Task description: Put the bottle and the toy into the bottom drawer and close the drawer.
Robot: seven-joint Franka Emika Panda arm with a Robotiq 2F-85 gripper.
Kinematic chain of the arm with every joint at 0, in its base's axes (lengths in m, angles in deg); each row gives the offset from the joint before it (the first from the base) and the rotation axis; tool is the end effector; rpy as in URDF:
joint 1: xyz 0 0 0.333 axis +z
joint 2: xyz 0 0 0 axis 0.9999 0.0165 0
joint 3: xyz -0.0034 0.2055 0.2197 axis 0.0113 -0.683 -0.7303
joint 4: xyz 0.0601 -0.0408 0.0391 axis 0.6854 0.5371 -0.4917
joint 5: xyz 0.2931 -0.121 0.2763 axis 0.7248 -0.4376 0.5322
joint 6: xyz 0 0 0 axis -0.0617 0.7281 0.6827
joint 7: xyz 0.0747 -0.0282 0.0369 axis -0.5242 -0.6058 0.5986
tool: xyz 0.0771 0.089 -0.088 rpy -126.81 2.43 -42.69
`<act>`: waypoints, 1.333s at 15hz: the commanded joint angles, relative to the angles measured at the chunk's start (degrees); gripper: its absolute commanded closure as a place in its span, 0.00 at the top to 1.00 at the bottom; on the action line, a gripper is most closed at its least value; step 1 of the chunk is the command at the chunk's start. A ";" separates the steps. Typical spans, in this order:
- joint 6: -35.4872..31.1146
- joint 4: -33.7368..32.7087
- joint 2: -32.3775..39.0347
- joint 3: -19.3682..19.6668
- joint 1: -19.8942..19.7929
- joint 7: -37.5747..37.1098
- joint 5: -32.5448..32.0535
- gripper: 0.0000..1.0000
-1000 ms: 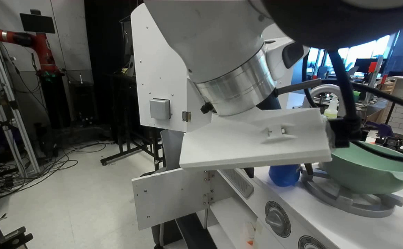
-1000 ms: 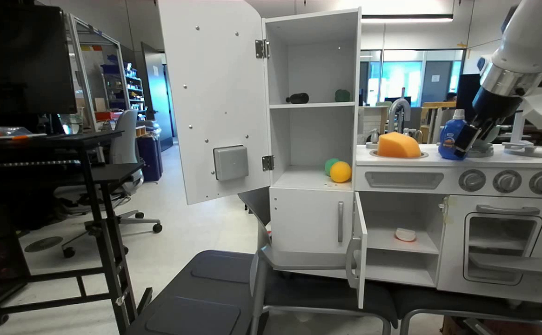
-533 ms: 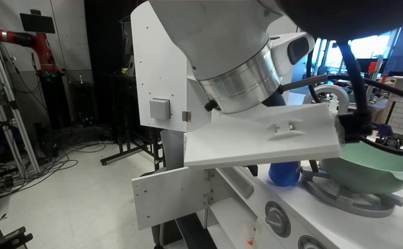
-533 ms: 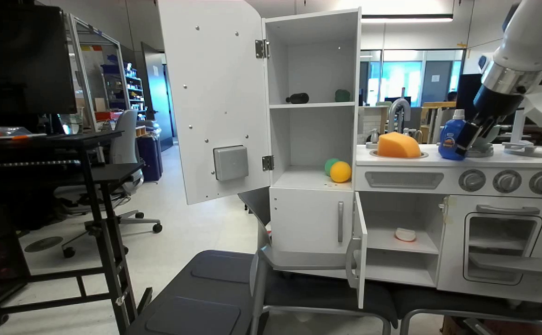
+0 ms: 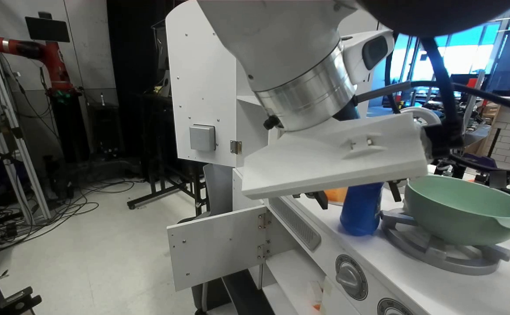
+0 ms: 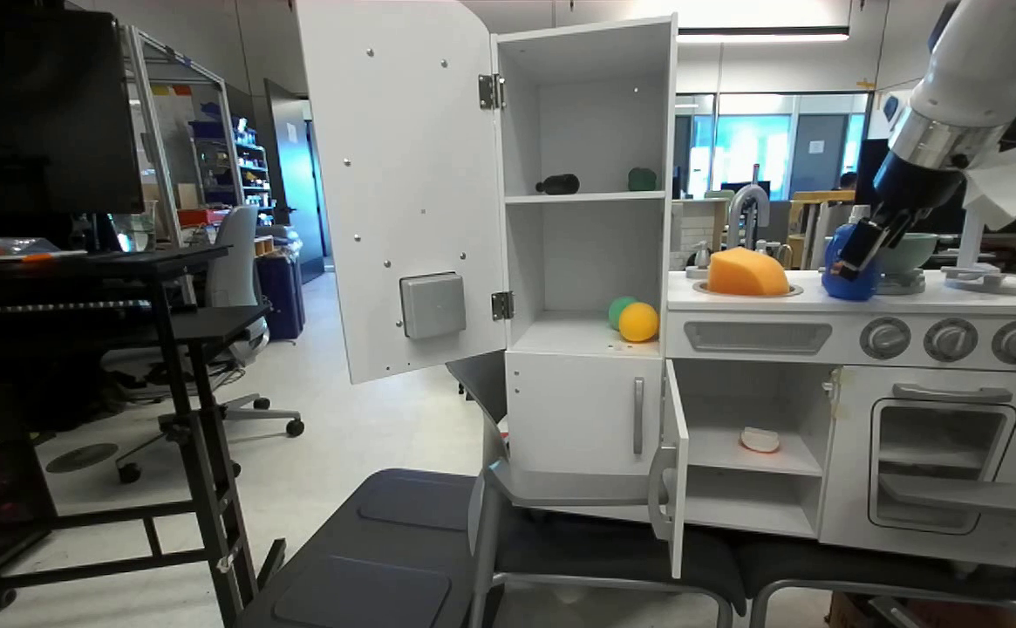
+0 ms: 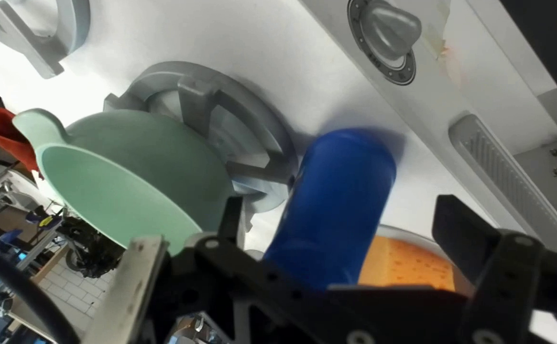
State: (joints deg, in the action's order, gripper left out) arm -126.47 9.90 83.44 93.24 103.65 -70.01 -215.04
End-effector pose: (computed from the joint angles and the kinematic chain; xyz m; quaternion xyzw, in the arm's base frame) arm 0.6062 -0.2086 0.2130 0.9391 0.1304 0.2536 0.1917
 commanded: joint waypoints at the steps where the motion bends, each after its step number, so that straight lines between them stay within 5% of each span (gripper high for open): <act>1: -11.46 -5.68 2.69 0.28 -2.09 -1.88 -0.73 1.00; 4: -11.46 -7.42 3.95 -0.18 -2.39 -2.43 -0.19 0.95; 5: -11.46 -8.17 4.50 -0.37 -2.48 -2.70 -0.03 0.74; 7: -11.46 -9.32 5.12 -0.84 -3.02 -2.88 0.03 0.69; 13: -11.53 -13.64 7.76 -2.68 -5.24 -3.67 -0.06 0.24; 20: -10.23 -8.38 1.68 -2.72 -3.07 -1.23 -2.83 0.21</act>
State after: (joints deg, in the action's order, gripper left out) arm -126.62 1.02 88.13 89.73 100.76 -72.28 -215.28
